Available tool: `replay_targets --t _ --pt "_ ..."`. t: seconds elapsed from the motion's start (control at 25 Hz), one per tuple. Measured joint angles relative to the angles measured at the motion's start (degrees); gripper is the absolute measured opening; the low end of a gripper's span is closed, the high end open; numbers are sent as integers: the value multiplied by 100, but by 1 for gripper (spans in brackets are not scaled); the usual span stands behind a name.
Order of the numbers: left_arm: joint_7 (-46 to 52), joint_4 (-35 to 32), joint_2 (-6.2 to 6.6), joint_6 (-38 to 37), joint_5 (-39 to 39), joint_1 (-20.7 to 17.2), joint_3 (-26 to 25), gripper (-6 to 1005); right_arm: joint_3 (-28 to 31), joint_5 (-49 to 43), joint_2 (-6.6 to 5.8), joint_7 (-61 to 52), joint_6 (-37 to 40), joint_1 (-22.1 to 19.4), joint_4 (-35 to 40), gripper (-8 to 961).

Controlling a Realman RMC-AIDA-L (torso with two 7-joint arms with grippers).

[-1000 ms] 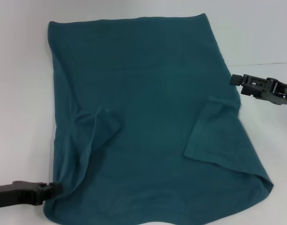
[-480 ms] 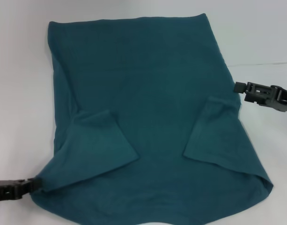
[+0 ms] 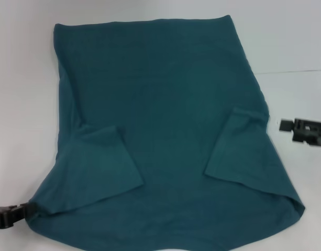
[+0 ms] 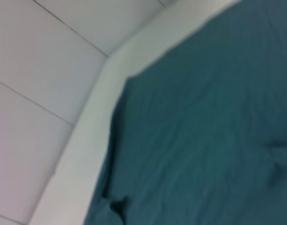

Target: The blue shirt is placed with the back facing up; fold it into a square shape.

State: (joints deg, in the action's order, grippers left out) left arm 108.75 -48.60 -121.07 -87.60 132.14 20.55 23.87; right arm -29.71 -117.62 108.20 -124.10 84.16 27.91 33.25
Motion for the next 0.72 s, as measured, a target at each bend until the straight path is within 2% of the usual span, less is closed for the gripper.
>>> replay_targets --t 0.36,0.44,0.72 --pt "-103 -18 20 -161 4 -40 -162 61 33 -618 -40 -801 126 -272 491 928" --pt "-106 -18 23 -166 -5 -42 -171 61 11 -728 -5 -801 -29 -250 467 928" --pt "-94 -18 43 -178 -23 -11 -180 61 -60 -1134 266 -755 -610 2 456 928"
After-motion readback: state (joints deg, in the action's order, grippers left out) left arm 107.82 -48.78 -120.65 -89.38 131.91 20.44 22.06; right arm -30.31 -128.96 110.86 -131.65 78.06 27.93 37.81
